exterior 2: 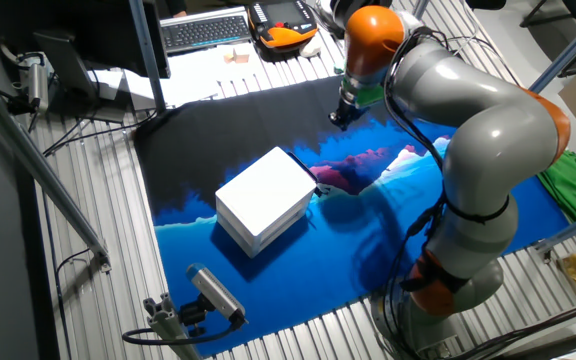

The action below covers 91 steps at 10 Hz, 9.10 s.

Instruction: Grasp the handle and open the drawer

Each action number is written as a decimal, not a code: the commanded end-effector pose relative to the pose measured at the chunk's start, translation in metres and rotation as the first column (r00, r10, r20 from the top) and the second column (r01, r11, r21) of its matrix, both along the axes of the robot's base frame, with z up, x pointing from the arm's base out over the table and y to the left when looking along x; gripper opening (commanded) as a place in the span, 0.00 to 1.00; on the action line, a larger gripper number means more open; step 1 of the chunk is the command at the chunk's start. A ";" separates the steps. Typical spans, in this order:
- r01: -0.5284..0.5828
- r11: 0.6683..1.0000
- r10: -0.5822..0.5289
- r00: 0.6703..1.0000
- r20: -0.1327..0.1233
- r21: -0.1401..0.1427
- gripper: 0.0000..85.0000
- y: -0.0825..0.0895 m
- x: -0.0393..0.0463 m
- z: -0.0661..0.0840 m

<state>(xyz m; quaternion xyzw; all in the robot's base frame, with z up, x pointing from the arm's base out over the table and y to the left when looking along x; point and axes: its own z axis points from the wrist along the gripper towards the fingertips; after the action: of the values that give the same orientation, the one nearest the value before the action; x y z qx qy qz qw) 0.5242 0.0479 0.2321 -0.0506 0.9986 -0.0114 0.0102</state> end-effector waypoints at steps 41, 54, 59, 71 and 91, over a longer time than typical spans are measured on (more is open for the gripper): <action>-0.229 0.973 0.230 0.973 -0.028 0.036 0.00 0.106 -0.0281 -0.023; -0.218 0.975 0.219 0.976 -0.014 0.034 0.00 0.126 -0.0262 -0.032; -0.217 0.976 0.217 0.976 -0.008 0.035 0.00 0.130 -0.0243 -0.036; -0.202 0.979 0.201 0.978 -0.049 -0.020 0.00 0.139 -0.0219 -0.035; -0.125 0.992 0.125 0.992 0.014 0.019 0.40 0.140 -0.0222 -0.039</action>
<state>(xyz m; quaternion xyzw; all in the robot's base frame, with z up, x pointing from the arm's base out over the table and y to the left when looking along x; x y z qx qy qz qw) 0.5019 0.1879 0.1926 -0.1119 0.9936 -0.0013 0.0176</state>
